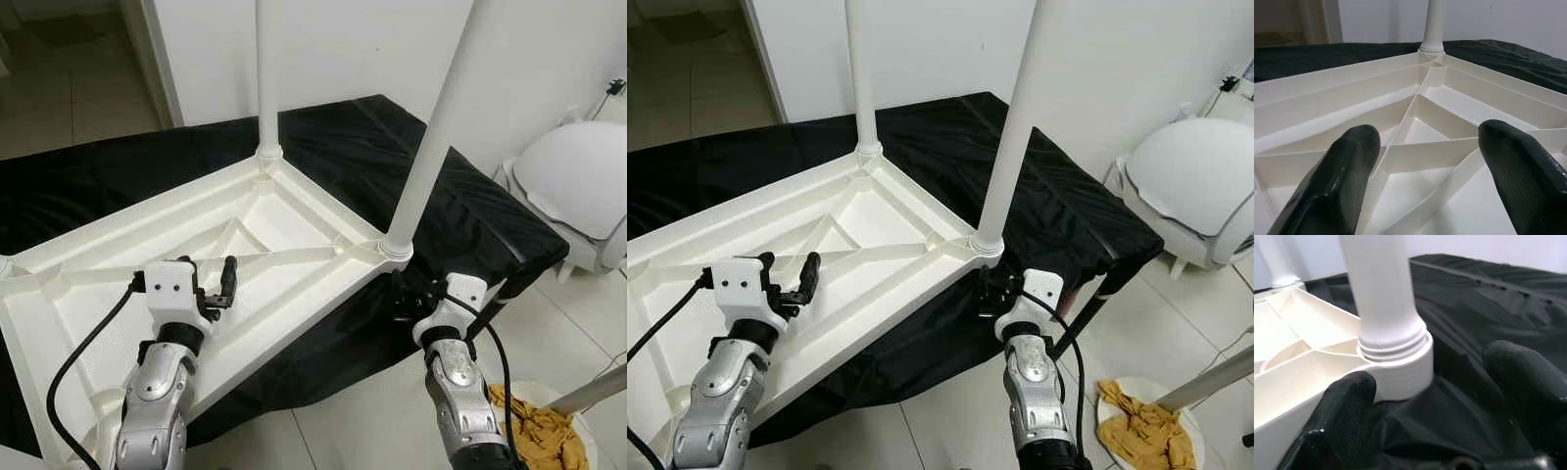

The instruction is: Building children table

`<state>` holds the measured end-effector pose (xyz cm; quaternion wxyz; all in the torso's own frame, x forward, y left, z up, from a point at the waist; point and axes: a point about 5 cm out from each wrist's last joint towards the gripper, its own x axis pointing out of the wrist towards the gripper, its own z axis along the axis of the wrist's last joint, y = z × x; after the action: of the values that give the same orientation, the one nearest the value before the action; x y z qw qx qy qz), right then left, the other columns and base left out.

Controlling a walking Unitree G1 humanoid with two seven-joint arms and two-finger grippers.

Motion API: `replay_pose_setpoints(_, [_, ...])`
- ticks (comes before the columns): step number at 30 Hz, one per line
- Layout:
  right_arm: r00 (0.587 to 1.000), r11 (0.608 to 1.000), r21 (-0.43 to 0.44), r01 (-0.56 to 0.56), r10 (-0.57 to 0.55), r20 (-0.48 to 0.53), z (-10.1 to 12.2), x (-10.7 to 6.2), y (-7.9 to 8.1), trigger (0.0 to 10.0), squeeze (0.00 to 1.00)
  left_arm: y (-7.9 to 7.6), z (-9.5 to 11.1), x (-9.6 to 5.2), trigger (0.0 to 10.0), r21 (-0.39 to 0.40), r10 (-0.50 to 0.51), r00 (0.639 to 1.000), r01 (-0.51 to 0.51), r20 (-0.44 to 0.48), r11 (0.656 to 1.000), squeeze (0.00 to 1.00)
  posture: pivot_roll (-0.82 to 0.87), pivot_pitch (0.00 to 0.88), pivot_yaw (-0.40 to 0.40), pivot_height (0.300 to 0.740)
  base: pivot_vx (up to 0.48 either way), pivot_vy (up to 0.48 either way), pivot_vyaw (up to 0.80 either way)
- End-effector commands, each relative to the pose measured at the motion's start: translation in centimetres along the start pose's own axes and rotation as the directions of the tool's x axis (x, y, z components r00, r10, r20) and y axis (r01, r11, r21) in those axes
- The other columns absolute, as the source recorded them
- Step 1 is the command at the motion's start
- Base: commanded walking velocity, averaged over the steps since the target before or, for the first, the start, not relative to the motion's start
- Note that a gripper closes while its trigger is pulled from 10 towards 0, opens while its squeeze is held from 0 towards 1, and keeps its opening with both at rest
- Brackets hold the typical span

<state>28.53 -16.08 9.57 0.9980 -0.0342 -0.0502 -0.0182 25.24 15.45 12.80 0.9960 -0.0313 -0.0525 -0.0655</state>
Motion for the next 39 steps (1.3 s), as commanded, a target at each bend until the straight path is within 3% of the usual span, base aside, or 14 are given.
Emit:
replay_pose_setpoints(1, [1.0,1.0,-0.007,-0.028,0.028,0.001,-0.2,-0.1,0.2,10.0,0.0,0.3,-0.7,-0.3,10.0,-0.016,0.012,1.0,-0.013,-0.021,1.0,0.0,-0.04,0.0,-0.027,0.74,0.0,0.0,0.0])
replay_pose_setpoints(13, [0.998,0.997,-0.025,-0.066,0.066,-0.005,-0.8,-0.1,0.3,10.0,0.0,0.9,-1.7,-1.0,10.0,-0.002,0.042,0.999,-0.042,-0.026,0.999,0.0,-0.03,0.0,-0.041,0.74,0.0,0.0,0.0])
replay_pose_setpoints(17, [0.992,0.994,-0.043,-0.105,0.108,0.071,0.1,-0.2,0.6,10.0,0.0,0.7,-1.3,-1.3,10.0,-0.024,0.053,0.998,-0.052,0.033,0.998,0.0,-0.03,0.0,-0.05,0.74,0.0,0.0,0.0])
replay_pose_setpoints(22, [0.981,0.986,-0.085,-0.14,0.15,0.126,0.6,-0.6,1.2,10.0,0.0,0.4,-1.0,-1.5,10.0,-0.037,0.055,0.996,-0.053,0.07,0.998,0.0,-0.03,0.0,-0.046,0.74,0.0,0.0,0.0])
replay_pose_setpoints(23, [0.979,0.983,-0.103,-0.152,0.164,0.124,-0.2,-1.6,1.3,10.0,0.0,0.4,-1.6,-1.8,10.0,-0.025,0.055,0.996,-0.054,0.073,0.998,0.0,-0.03,0.0,-0.038,0.74,0.0,0.0,0.0])
replay_pose_setpoints(28, [0.98,0.983,-0.108,-0.148,0.16,0.119,-0.7,-2.0,1.3,10.0,0.0,0.5,-1.6,-1.8,10.0,-0.02,0.054,0.995,-0.052,0.083,0.998,0.0,-0.03,0.0,-0.031,0.74,0.0,0.0,0.0])
replay_pose_setpoints(31, [0.987,0.989,-0.092,-0.113,0.122,0.107,-1.5,-2.8,0.7,10.0,0.0,0.7,-1.7,-1.7,10.0,-0.035,0.061,0.995,-0.058,0.082,0.998,0.0,-0.04,0.0,-0.015,0.74,0.0,0.0,0.0])
replay_pose_setpoints(34, [0.99,0.993,-0.067,-0.1,0.106,0.092,-1.7,-3.0,0.0,10.0,0.0,0.7,-1.5,-1.6,10.0,0.013,0.042,0.997,-0.043,0.067,0.999,0.0,-0.05,0.0,-0.004,0.74,0.0,0.0,0.0])
replay_pose_setpoints(39, [0.992,0.995,-0.052,-0.09,0.095,0.087,-1.6,-3.0,-0.7,10.0,0.0,0.6,-1.0,-1.5,10.0,0.007,0.016,0.997,-0.017,0.074,1.0,0.0,-0.05,0.0,0.009,0.74,0.0,0.0,0.0])
